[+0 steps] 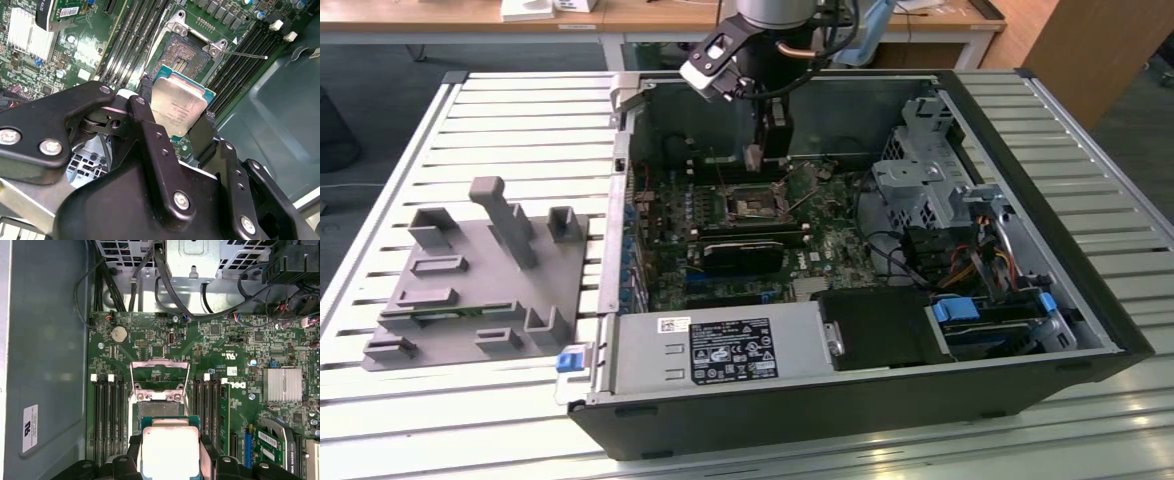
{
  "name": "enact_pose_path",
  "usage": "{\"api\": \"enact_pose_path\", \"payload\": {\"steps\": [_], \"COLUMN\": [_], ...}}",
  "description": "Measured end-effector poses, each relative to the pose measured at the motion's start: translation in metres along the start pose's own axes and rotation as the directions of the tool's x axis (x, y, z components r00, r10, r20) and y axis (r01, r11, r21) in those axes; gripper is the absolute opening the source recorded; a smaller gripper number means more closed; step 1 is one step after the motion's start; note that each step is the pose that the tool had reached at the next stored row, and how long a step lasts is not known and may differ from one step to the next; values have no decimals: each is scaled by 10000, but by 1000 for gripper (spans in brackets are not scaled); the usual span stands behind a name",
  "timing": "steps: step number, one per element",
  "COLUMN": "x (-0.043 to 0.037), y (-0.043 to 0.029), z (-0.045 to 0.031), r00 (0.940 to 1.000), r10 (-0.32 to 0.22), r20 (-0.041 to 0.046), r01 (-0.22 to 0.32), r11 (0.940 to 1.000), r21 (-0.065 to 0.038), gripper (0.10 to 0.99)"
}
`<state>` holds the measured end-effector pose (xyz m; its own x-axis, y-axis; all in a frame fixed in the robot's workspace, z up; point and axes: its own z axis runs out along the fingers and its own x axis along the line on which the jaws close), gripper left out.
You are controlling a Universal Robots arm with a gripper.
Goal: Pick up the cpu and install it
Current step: 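Place the cpu into insertion slot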
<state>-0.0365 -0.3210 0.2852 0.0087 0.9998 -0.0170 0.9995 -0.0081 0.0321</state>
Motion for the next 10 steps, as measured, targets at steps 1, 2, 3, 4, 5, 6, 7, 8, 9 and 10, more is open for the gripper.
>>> {"api": "enact_pose_path", "payload": {"steps": [1, 2, 3, 4, 5, 6, 7, 8, 9, 10], "x": [0, 0, 0, 0, 0, 0, 1, 1, 1, 1], "y": [0, 0, -1, -1, -1, -1, -1, -1, -2, -2], "z": [5, 11, 16, 22, 28, 34, 40, 46, 52, 58], "r00": [10000, 10000, 10000, 10000, 10000, 10000, 10000, 10000, 10000, 10000], "r10": [0, 0, 0, 0, 0, 0, 0, 0, 0, 0], "r20": [0, 0, 0, 0, 0, 0, 0, 0, 1, 0], "r01": [0, 0, 0, 0, 0, 0, 0, 0, 0, 0], "r11": [10000, 10000, 10000, 10000, 10000, 10000, 10000, 10000, 10000, 10000], "r21": [0, 0, 0, 0, 0, 0, 0, 0, 0, 0], "gripper": [541, 541, 541, 541, 541, 541, 541, 541, 541, 541]}}
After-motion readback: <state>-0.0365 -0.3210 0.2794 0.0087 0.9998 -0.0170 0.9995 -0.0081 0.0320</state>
